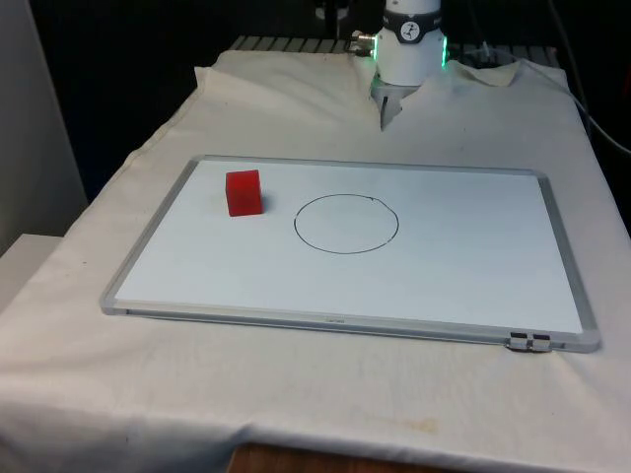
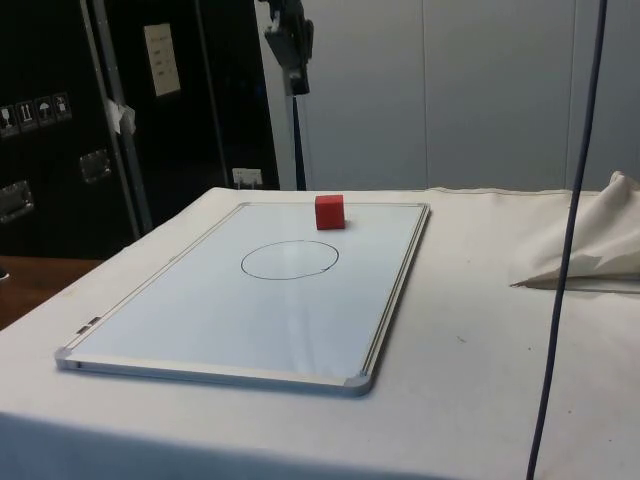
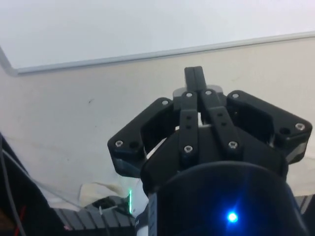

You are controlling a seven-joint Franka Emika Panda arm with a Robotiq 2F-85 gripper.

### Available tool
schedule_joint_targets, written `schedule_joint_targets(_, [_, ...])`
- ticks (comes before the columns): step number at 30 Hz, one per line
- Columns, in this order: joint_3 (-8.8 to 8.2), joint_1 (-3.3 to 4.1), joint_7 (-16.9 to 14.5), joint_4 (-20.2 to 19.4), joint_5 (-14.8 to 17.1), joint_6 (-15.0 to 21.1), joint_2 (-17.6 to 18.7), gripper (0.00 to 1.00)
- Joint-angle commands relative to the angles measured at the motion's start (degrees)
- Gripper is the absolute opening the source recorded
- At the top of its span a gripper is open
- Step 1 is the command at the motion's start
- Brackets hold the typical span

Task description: Push the cube into the marked area.

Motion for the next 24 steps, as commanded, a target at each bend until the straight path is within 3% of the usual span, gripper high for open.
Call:
schedule_joint_targets(1, [-0.46,-0.34,-1.0,-0.6,0.5,1.4,0.3,0.00])
schedule_joint_targets(3, [-0.74,-0.06,-0.7,-0.6,0.0,1.0,0.4,0.00])
schedule_joint_targets(4, [-1.20,-0.46,-1.8,-1.3,0.6,2.6,0.7,0.00])
schedule_joint_targets(11, [-3.67,-0.74,-4.5,-3.1,1.9,7.3,3.0,0.00])
schedule_joint_targets(12, [-3.78,-0.40,-4.0,-2.9,1.4,6.6,2.9,0.00])
schedule_joint_targets(13, [-3.95,-0.80,-4.8,-3.2,2.2,7.8,3.4,0.00])
schedule_joint_targets(18, [-5.96,-1.09,-7.5,-3.7,4.5,11.4,6.2,0.00])
schedule_joint_targets(19, [-6.19,-0.74,-7.1,-3.4,4.1,10.7,6.4,0.00])
schedule_joint_targets(20, [-6.25,-1.20,-8.0,-3.8,4.9,11.9,6.7,0.00])
schedule_joint_targets(24, [-7.33,-1.49,-10.0,-4.1,6.6,14.0,8.5,0.00])
